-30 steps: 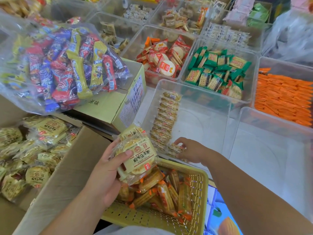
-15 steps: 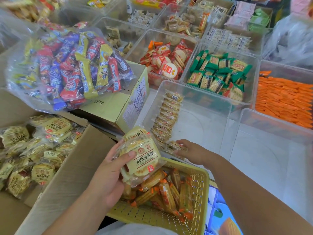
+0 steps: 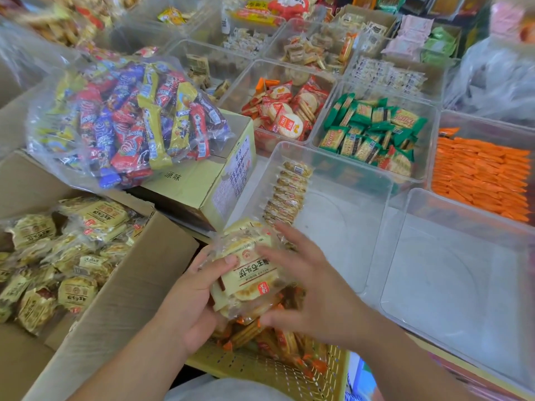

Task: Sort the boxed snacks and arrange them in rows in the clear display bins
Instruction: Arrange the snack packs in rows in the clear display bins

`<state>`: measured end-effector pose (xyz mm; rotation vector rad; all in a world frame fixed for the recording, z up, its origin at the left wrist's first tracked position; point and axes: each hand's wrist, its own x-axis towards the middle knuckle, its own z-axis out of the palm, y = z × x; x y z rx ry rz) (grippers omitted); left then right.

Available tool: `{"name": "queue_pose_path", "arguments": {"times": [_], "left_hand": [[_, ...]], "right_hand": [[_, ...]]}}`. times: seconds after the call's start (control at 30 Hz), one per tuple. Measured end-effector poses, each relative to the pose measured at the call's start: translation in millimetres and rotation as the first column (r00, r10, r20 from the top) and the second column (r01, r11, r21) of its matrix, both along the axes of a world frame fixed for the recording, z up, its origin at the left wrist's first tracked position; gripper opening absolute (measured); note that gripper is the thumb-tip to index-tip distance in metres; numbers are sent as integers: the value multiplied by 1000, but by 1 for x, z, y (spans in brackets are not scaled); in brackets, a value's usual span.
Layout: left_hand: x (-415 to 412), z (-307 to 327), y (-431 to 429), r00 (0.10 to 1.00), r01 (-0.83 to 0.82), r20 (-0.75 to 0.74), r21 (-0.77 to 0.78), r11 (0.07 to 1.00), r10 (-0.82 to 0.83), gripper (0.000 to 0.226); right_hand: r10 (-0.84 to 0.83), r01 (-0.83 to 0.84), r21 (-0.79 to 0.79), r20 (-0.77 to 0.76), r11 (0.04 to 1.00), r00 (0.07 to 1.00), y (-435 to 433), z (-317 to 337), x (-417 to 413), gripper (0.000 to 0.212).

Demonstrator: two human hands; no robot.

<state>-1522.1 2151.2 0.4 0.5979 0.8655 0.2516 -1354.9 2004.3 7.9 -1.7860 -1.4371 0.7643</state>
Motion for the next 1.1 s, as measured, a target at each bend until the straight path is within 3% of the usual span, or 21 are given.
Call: {"name": "queue_pose_path", "arguments": {"times": [0.07, 0.13, 0.27, 0.37, 0.47, 0.57, 0.67, 0.73, 0.83, 0.9, 1.1], "left_hand": [[1, 1, -3, 998, 67, 12, -1, 998, -67, 78], [0, 0, -4, 995, 97, 23, 0, 995, -97, 74], [0, -2, -3, 994, 100, 47, 10, 995, -100, 75], [0, -3, -3, 995, 79, 58, -27, 997, -77, 77], [2, -3, -3, 999, 26, 22, -22, 999, -26, 55], [4, -5, 3, 997, -40, -59, 4, 999, 40, 36], [5, -6, 11, 992, -92, -80, 27, 995, 94, 45], [6, -6, 14, 990, -118, -74, 32, 993, 120, 49], [7, -5, 18, 988, -137, -63, 17, 990, 138, 48], [7, -7, 21, 989, -133, -61, 7, 991, 133, 48], [7, -11, 23, 987, -145, -68, -24, 989, 143, 46]], "right_hand": [[52, -49, -17, 239, 999, 970, 0, -6, -12, 95], [-22, 9, 42, 317, 999, 948, -1, -11, -16, 84], [-92, 27, 192, 338, 981, 937, -4, -14, -15, 55], [-113, 32, 271, 287, 962, 951, -5, -14, -9, 49], [-171, 121, 267, 173, 956, 970, -6, -12, 4, 49], [-358, 345, 160, 60, 925, 932, -5, -18, 32, 47], [-546, 553, -27, 129, 832, 828, 5, -39, 70, 41], [-557, 592, -213, 206, 777, 805, 14, -57, 92, 42], [-414, 505, -459, 291, 731, 863, 29, -86, 111, 45], [-311, 412, -563, 270, 717, 911, 39, -102, 114, 46], [-88, 209, -709, 203, 674, 975, 59, -123, 108, 47]]}}
